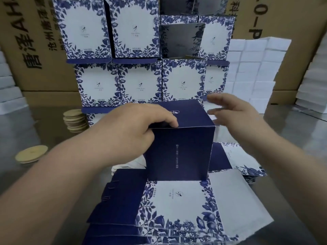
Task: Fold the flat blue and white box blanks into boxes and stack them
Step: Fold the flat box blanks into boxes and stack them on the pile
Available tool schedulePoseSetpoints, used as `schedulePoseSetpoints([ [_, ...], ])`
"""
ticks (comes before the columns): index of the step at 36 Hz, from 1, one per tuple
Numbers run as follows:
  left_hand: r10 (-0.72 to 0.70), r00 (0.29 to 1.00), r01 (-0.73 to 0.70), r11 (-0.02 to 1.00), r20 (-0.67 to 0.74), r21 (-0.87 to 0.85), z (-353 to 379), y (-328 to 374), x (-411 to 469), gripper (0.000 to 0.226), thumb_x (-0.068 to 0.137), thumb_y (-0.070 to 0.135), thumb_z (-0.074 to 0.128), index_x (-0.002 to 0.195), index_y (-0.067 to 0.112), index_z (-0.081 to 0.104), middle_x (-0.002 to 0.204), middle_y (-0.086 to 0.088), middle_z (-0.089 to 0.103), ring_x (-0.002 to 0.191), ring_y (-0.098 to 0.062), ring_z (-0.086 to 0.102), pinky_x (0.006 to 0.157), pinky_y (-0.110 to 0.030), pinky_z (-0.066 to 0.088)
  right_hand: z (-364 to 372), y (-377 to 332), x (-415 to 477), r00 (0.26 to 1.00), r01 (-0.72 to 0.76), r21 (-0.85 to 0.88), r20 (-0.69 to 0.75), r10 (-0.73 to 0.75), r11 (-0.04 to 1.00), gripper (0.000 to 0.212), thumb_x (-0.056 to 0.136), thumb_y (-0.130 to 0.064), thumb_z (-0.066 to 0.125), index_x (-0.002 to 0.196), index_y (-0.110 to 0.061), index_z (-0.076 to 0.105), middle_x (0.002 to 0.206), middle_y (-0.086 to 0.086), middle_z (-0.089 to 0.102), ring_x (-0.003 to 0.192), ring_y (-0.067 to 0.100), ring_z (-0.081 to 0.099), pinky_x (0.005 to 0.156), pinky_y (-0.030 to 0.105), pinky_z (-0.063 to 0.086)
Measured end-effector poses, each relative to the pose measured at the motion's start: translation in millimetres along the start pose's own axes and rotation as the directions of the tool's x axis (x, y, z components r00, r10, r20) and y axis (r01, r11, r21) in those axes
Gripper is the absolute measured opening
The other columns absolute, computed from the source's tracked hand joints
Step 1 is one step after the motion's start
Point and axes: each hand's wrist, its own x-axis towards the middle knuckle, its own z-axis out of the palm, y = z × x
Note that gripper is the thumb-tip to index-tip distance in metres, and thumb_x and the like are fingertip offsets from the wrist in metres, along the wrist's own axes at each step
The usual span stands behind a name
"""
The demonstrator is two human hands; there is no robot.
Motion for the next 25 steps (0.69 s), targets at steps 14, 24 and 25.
schedulePoseSetpoints([
  [14,-0.087,0.953,-0.016,0.942,-0.291,-0.336,15.8,-21.9,0.6,0.052,0.062,-0.002,0.037,0.067,0.043,0.064,0.080,0.021,0.068,0.094,0.007,0.059,0.086,-0.008,0.042,4.0,16.6,0.7,0.978,0.053,0.158,0.190,-0.083,0.986,0.058,0.058,-0.012,0.050,0.108,-0.042,0.056,0.114,-0.015,0.058,0.099,0.015,0.056,0.085,0.029,0.044],
  [24,-0.369,0.928,0.363,0.926,-0.048,-0.099,15.0,-36.9,12.9,0.038,0.099,0.017,0.036,0.134,0.027,0.045,0.144,0.012,0.031,0.137,-0.010,0.023,0.114,-0.026,0.016,-0.4,-3.0,-13.8,0.883,0.445,-0.208,0.265,-0.387,0.871,0.021,0.065,-0.044,0.056,0.086,-0.044,0.060,0.118,-0.026,0.049,0.094,-0.004,0.055,0.074,0.011,0.040],
  [25,-0.340,0.939,0.343,0.936,0.052,-0.083,14.4,-41.6,6.6,0.044,0.100,0.024,0.040,0.143,0.024,0.030,0.150,0.007,0.026,0.140,-0.012,0.020,0.113,-0.025,0.015,-1.0,-3.8,-14.7,0.869,0.473,-0.226,0.282,-0.408,0.852,0.018,0.066,-0.043,0.058,0.084,-0.041,0.060,0.122,-0.025,0.047,0.100,-0.006,0.055,0.079,0.011,0.041],
])
